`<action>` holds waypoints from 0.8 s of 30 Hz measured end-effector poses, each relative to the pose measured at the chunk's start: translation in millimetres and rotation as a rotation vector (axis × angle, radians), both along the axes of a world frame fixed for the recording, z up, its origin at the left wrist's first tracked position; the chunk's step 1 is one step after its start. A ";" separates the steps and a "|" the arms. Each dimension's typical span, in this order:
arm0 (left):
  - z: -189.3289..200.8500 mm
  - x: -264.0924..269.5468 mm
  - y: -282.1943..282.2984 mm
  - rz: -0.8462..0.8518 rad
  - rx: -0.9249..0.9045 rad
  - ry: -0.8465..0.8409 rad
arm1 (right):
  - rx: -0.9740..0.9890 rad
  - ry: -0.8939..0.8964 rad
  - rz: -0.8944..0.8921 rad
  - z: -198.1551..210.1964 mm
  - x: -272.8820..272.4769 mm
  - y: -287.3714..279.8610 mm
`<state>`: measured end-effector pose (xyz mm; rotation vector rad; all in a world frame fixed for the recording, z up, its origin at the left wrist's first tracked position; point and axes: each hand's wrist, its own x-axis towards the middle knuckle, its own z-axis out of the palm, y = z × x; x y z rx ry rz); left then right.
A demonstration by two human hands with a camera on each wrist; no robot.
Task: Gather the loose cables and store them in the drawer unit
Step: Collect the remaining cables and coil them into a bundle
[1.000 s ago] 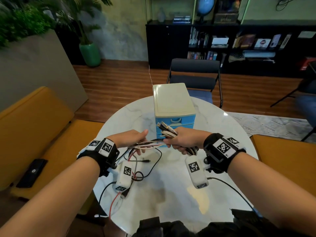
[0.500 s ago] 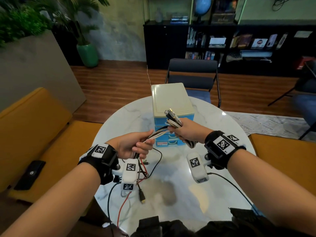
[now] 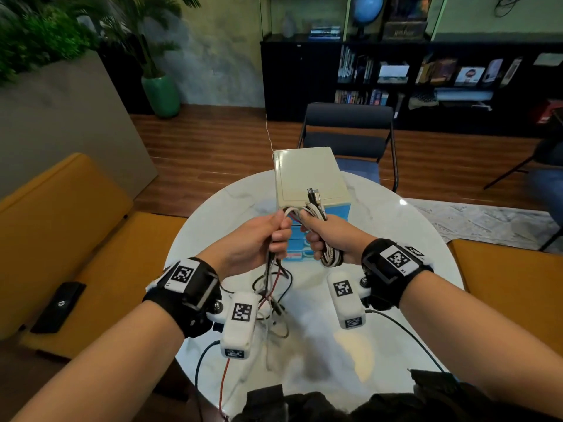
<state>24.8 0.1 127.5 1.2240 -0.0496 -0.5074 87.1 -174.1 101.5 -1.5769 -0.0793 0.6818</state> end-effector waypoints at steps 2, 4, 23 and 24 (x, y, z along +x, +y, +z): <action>2.3 1.8 -9.4 0.023 0.144 -0.109 | 0.061 0.046 -0.035 1.8 -2.0 3.3; 2.0 2.3 -16.6 0.046 0.275 -0.209 | 0.093 0.069 -0.055 3.1 -2.6 5.4; -1.4 3.1 -46.2 0.065 0.665 -0.295 | 0.308 0.146 -0.134 2.2 -11.8 12.4; -3.1 3.8 -48.1 0.065 0.714 -0.305 | 0.305 0.132 -0.151 2.6 -11.6 12.0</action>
